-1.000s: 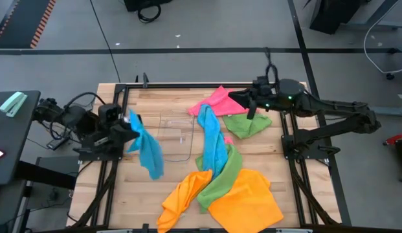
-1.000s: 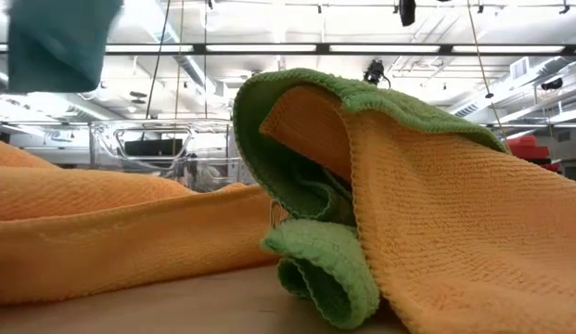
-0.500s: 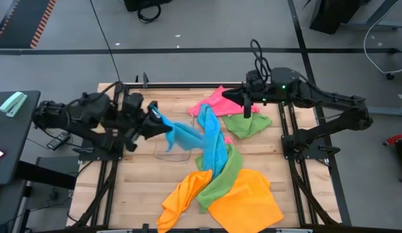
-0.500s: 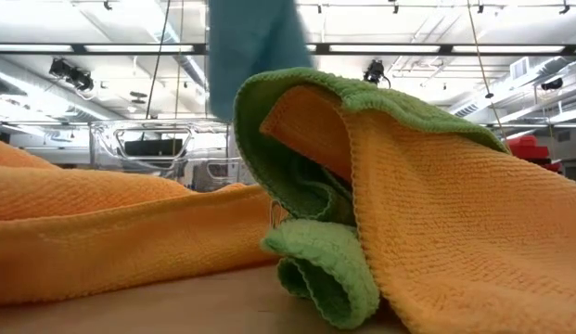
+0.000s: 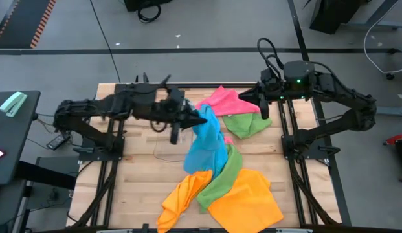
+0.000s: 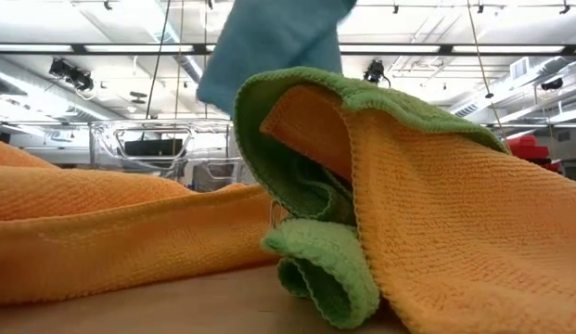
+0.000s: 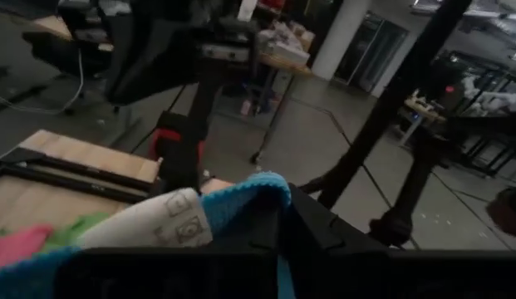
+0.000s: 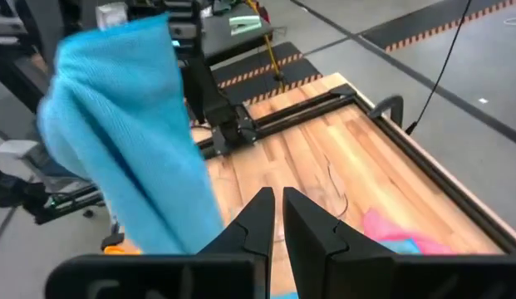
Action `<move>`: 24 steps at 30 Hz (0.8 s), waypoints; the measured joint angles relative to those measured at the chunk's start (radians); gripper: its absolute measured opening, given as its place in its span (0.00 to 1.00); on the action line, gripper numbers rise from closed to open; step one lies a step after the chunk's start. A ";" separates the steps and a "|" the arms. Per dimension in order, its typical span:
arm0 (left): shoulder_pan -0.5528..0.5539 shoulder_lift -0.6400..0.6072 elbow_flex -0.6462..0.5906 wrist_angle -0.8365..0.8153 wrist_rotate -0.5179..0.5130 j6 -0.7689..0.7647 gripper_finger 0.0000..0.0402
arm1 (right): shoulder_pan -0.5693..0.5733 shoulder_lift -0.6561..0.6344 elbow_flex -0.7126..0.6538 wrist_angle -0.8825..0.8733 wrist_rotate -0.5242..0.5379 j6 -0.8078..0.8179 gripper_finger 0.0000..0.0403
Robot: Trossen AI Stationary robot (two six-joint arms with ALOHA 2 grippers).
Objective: Fold microfiber towels
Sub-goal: Fold the left blue towel
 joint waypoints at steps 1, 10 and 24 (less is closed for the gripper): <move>0.006 0.024 0.018 0.004 0.002 0.000 0.03 | 0.001 -0.009 0.000 -0.009 0.000 0.007 0.09; 0.024 0.226 0.152 0.034 -0.012 -0.007 0.07 | 0.061 -0.104 0.000 -0.049 -0.002 -0.002 0.09; 0.027 0.428 0.164 0.066 -0.070 -0.180 0.05 | 0.176 -0.098 0.000 -0.268 0.042 -0.088 0.09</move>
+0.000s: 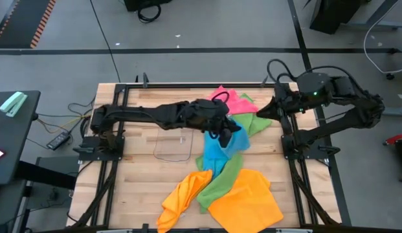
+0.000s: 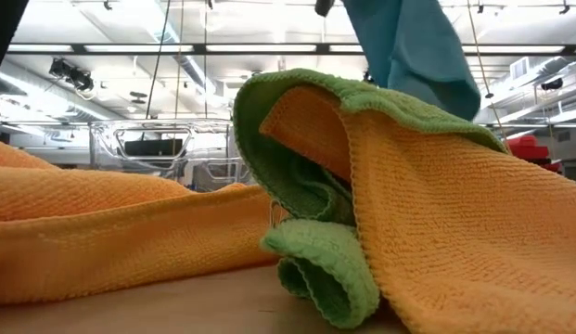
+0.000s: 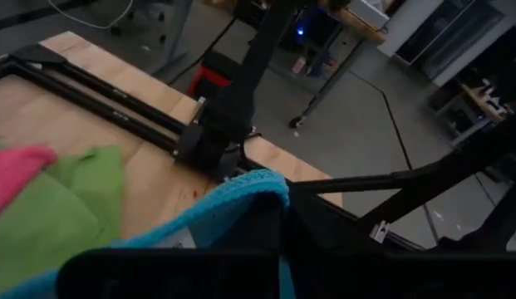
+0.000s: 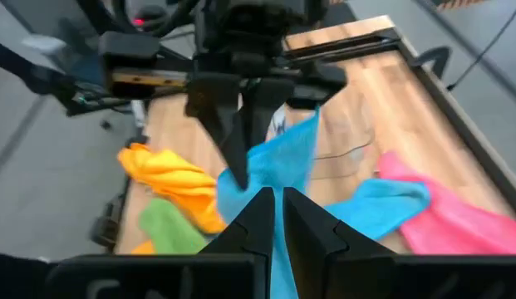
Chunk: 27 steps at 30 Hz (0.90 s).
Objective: Fold microfiber towels
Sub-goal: Fold the left blue towel
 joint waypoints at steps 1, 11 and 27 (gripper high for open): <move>0.002 0.004 0.000 -0.005 0.000 -0.014 0.06 | 0.004 0.004 0.000 0.003 0.020 -0.006 0.09; 0.021 0.014 0.000 -0.001 -0.003 -0.074 0.03 | 0.013 0.036 -0.001 -0.044 0.096 -0.053 0.09; 0.095 0.003 0.000 0.080 -0.245 -0.444 0.02 | 0.223 0.114 -0.001 -0.062 0.567 0.026 0.09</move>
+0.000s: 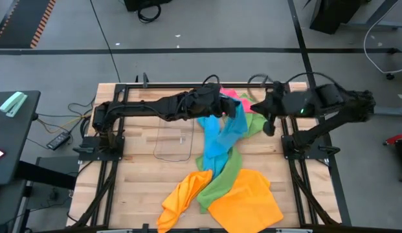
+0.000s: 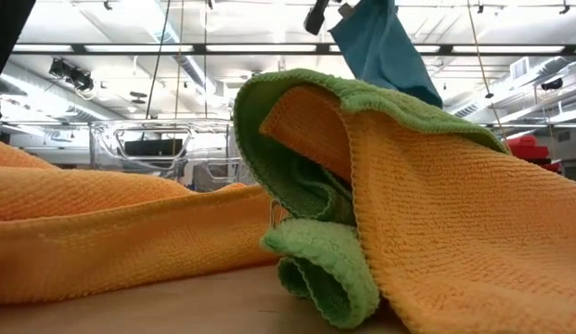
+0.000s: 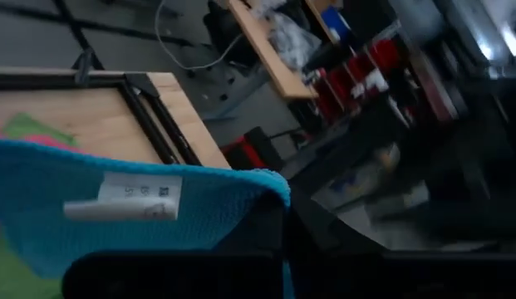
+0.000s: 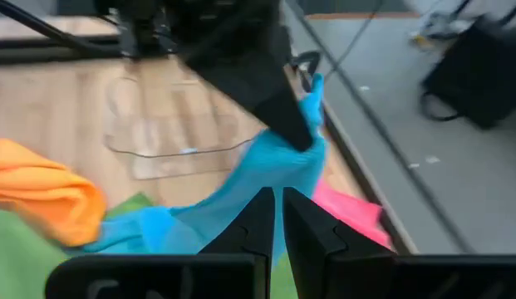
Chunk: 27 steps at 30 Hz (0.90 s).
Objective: Fold microfiber towels
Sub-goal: Fold the left blue towel
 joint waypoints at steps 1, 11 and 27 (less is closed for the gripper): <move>0.004 0.000 0.000 -0.001 0.000 -0.030 0.02 | 0.034 0.015 0.000 -0.004 0.055 0.006 0.09; 0.006 0.000 0.000 0.000 -0.059 -0.151 0.09 | 0.205 0.078 0.000 -0.096 0.409 0.165 0.09; 0.004 -0.001 0.000 0.043 -0.170 -0.143 0.07 | 0.142 0.073 0.000 -0.084 0.315 0.124 0.22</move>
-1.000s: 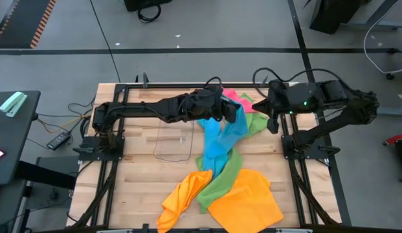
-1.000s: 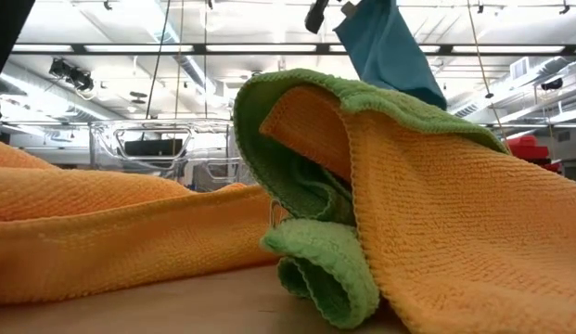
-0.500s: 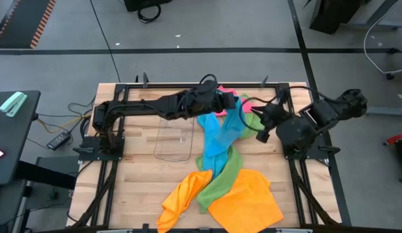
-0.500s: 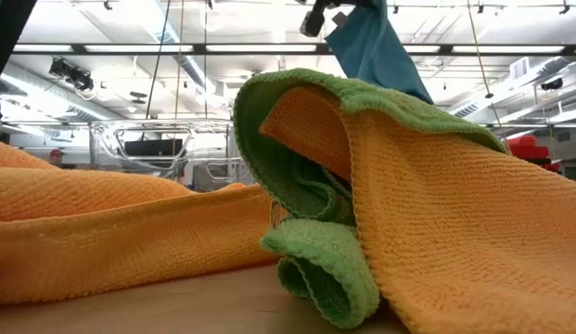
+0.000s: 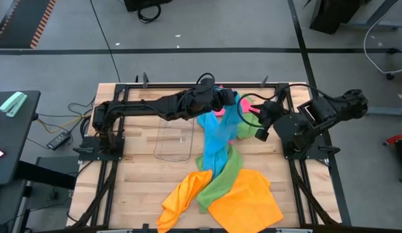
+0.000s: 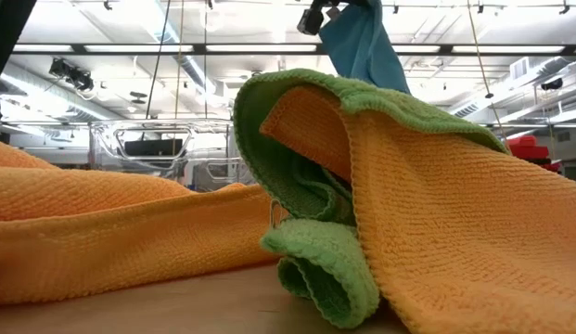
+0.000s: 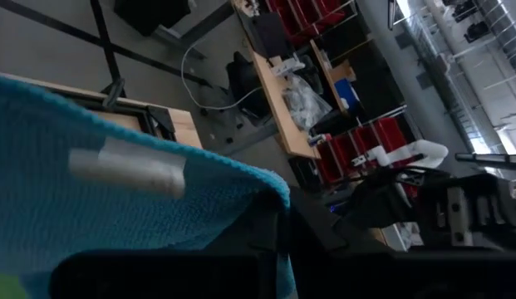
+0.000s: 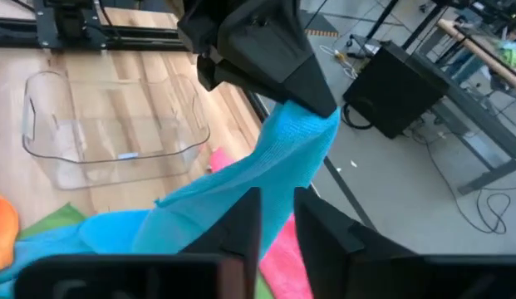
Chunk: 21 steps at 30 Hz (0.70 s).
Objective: Fold microfiber towels
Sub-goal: Fold the left blue towel
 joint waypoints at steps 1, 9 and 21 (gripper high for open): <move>0.001 0.000 0.000 0.000 -0.001 0.000 0.07 | -0.006 0.000 0.000 0.000 -0.005 0.000 0.26; 0.008 0.000 0.000 0.000 -0.001 0.000 0.03 | -0.062 0.000 0.000 0.000 -0.030 0.005 0.58; 0.009 0.000 0.000 0.000 -0.004 0.012 0.05 | -0.081 -0.038 -0.104 0.185 -0.029 -0.127 0.72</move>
